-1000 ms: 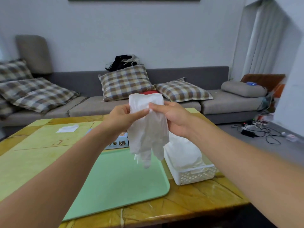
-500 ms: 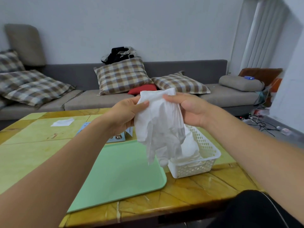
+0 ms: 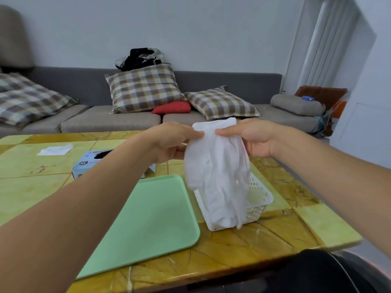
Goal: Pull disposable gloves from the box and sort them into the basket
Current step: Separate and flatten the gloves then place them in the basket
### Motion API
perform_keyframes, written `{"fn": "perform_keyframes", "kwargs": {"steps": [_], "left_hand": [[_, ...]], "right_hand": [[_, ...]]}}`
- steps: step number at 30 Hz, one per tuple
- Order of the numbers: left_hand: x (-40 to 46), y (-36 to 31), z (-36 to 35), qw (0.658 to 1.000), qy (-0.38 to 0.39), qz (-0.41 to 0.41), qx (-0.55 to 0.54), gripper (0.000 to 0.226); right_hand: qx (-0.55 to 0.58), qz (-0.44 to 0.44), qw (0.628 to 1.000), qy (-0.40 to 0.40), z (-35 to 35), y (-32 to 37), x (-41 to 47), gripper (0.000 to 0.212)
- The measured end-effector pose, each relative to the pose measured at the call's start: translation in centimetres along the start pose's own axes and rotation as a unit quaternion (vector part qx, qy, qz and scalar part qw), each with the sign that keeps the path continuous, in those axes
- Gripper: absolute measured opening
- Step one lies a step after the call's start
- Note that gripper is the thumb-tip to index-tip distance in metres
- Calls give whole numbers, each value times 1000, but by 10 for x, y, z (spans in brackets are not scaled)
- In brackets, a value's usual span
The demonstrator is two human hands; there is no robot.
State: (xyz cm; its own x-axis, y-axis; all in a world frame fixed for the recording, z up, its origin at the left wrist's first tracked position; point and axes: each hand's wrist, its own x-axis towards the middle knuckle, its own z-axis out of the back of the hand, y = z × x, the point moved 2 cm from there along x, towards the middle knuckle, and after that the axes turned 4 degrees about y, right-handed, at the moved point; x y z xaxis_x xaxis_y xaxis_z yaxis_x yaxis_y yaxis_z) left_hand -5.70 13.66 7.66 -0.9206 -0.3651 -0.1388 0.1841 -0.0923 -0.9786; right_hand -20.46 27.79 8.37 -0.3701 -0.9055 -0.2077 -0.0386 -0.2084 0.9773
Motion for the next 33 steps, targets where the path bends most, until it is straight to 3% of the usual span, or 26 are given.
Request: {"fn": "perform_keyframes", "kwargs": {"steps": [3,6,8,11,15,19,24,27,29,31,33], "left_hand": [[27,-2,1,998,-50,-9,25,20],[51,-29,6,987,-102,-120,-16,14],[63,-47,10,978,-95,-184,-26,22],[77,-34,10,973,-70,-220,23,17],[85,39,1,965,-51,-195,170,5],[71,90,-20,925,52,-177,333,5],[55,94,-30,850,79,-190,485,20],[45,85,-39,827,121,-211,506,25],[38,80,-44,831,177,-158,503,32],[38,72,-44,858,180,-105,469,37],[46,64,-41,887,89,-108,439,31]], "right_hand": [[-22,-6,999,-27,12,3,23,33],[-37,136,985,-94,29,30,37,35],[-53,230,964,-124,40,47,40,30],[-63,280,950,-123,52,32,51,33],[-190,224,950,-103,59,-49,60,28],[-345,153,926,-13,51,-108,48,6],[-479,171,861,15,39,-114,24,12],[-499,162,850,43,35,-110,11,13],[-524,86,837,130,36,-106,3,15],[-501,9,842,203,40,-97,-1,31],[-430,41,891,137,45,-81,4,35]]}}
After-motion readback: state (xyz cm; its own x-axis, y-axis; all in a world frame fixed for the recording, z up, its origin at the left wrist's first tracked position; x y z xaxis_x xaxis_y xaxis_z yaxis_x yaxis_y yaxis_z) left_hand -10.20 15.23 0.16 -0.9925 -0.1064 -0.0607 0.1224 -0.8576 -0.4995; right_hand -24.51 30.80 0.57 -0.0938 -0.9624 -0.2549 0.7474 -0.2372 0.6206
